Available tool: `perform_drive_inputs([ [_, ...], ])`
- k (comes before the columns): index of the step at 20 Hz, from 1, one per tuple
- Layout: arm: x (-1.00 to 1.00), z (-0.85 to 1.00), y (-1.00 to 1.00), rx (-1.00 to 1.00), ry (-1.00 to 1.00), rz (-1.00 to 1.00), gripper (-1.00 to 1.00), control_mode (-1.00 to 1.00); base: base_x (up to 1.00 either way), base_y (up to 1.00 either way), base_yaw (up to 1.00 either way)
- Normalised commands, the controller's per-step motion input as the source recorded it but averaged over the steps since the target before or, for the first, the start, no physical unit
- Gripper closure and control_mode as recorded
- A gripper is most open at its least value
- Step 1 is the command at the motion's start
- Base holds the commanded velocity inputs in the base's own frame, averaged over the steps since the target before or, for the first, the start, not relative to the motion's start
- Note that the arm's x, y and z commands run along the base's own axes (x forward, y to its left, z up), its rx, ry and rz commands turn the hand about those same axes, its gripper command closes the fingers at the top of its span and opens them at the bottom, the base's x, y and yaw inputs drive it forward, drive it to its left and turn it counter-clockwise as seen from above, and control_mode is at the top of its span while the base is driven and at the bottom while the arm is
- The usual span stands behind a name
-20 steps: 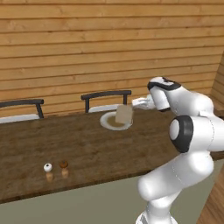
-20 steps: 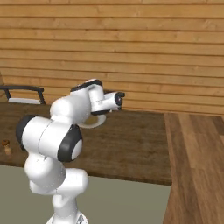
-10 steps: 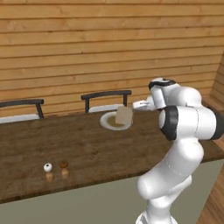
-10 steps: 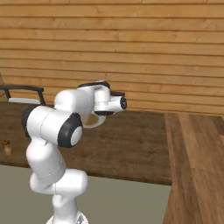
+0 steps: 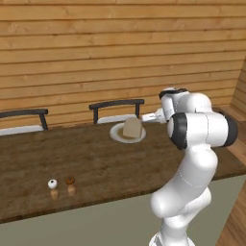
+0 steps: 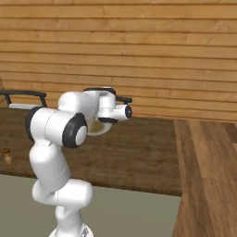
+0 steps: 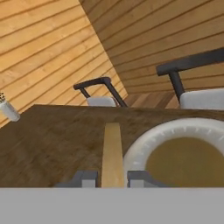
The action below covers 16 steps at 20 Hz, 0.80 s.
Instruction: Start the toaster. Once the lever pops up, take the bread to the plate on the dining counter.
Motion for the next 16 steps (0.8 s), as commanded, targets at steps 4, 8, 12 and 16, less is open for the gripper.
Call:
perform_drive_inputs([
  [4,0.30,0.00,0.00,0.00,-0.06,0.00,1.00,-1.00,0.00,0.00,0.00],
  [8,0.31,-0.22,0.00,0.00,-0.01,0.00,1.00,-1.00,0.00,0.00,0.00],
  [12,0.33,-0.23,0.00,0.00,0.00,0.00,1.00,-1.00,0.00,0.00,0.00],
  [16,0.26,-0.18,-0.01,0.00,0.00,0.00,1.00,-1.00,0.00,0.00,0.00],
])
